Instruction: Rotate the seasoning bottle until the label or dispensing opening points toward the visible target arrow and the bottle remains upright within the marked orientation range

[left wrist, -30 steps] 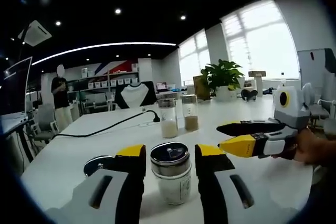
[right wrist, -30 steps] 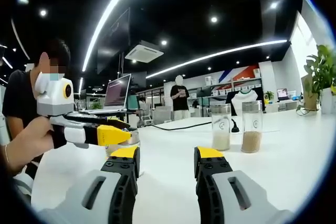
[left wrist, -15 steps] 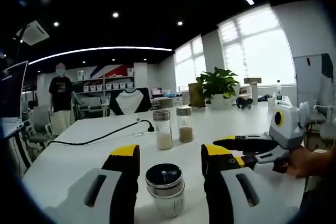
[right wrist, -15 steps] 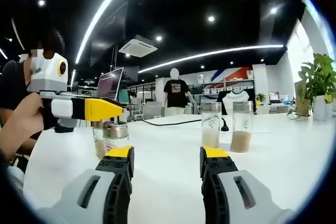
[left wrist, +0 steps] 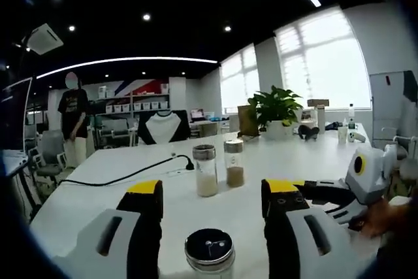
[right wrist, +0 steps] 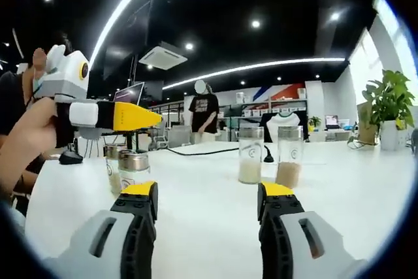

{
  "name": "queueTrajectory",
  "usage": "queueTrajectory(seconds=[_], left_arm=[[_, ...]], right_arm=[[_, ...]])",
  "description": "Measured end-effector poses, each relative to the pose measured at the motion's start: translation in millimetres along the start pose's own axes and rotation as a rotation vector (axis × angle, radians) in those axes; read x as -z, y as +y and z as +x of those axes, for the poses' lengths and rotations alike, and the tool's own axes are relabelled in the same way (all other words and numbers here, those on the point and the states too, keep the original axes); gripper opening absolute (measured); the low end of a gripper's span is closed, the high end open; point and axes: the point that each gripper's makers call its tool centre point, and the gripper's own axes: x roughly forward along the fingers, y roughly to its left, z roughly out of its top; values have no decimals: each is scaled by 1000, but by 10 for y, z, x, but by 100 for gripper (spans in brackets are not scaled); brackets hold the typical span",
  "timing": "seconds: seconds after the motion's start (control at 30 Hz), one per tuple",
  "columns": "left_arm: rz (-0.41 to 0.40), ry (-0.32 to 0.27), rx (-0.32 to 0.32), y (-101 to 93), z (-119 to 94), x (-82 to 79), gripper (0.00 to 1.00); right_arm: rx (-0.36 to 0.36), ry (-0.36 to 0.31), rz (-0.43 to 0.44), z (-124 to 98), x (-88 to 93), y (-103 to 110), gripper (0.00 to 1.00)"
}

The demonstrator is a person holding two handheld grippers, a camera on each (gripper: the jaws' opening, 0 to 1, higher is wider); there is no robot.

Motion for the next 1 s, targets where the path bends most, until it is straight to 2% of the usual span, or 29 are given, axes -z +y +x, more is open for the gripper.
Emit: queueTrajectory(seconds=[0.27,0.6,1.0], left_arm=[[33,-20,19,-36,216,-199,66],[29,-31,28,2,528,-419,69],[13,13,34,7,999,-418,69]], right_arm=[[-5,29,21,-157,-9,-18,63],[15,23,6,-356,-212,-117,63],[23,5,-12,-609,-416,-165,63]])
